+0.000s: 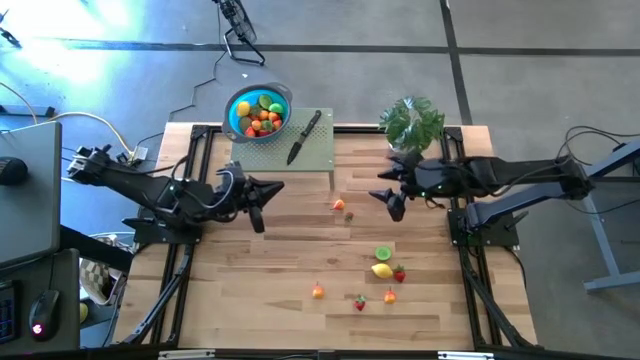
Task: Pick & Place Fruit
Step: Put the lemon into the strainer bowl on the shelf
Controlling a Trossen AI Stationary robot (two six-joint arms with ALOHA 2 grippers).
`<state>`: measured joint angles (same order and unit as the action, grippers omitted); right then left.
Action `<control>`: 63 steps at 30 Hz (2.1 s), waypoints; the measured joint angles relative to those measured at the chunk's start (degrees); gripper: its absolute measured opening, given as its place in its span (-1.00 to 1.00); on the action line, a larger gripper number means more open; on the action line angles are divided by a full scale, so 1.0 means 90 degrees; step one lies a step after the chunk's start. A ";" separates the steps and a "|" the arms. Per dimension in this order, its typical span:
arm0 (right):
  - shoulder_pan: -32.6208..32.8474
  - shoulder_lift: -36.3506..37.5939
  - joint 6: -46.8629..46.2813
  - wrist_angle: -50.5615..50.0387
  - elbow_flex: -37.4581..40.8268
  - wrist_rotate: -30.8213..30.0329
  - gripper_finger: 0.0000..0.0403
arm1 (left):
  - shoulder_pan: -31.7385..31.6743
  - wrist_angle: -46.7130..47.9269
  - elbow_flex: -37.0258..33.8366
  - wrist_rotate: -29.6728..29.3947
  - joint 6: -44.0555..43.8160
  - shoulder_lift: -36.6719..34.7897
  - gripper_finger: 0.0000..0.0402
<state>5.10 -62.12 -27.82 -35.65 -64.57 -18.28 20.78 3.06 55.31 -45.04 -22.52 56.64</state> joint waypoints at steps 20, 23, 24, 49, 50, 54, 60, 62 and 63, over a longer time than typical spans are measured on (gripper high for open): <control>0.0491 -0.1149 -0.2428 -0.1299 -0.0033 0.1893 0.36 | -0.0005 0.0542 0.0002 0.0254 -0.0049 -0.0076 -1.00; 0.0654 -0.1422 -0.2360 -0.1303 -0.0033 0.2203 0.36 | -0.0005 0.0612 0.0002 0.0254 -0.0050 -0.0076 -1.00; 0.0714 -0.1515 -0.2351 -0.1326 -0.0033 0.2290 0.36 | -0.0007 0.0638 0.0002 0.0254 -0.0051 -0.0076 -1.00; 0.2379 -0.3526 -0.4292 -0.1447 -0.0025 0.2487 0.36 | -0.0015 0.0871 0.0002 0.0249 -0.0051 -0.0073 -1.00; 0.2408 -0.3582 -0.4313 -0.1418 -0.0025 0.2453 0.36 | -0.0015 0.0870 0.0002 0.0249 -0.0053 -0.0073 -1.00; 0.2439 -0.3769 -0.4454 -0.1388 -0.0025 0.2196 0.36 | -0.0015 0.0871 0.0002 0.0251 -0.0053 -0.0073 -1.00; 0.2434 -0.4011 -0.4449 -0.1331 -0.0021 0.1998 0.36 | -0.0015 0.0875 0.0002 0.0398 -0.0053 -0.0073 -1.00; 0.2434 -0.4104 -0.4440 -0.1300 -0.0021 0.2028 0.36 | -0.0015 0.0904 0.0002 0.0414 -0.0053 -0.0073 -1.00; 0.2434 -0.4153 -0.4437 -0.1298 -0.0021 0.2036 0.36 | -0.0015 0.0924 0.0002 0.0416 -0.0053 -0.0073 -1.00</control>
<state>27.00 -99.49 -67.75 -47.33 -64.75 0.04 20.64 11.38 55.33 -41.30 -23.00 55.99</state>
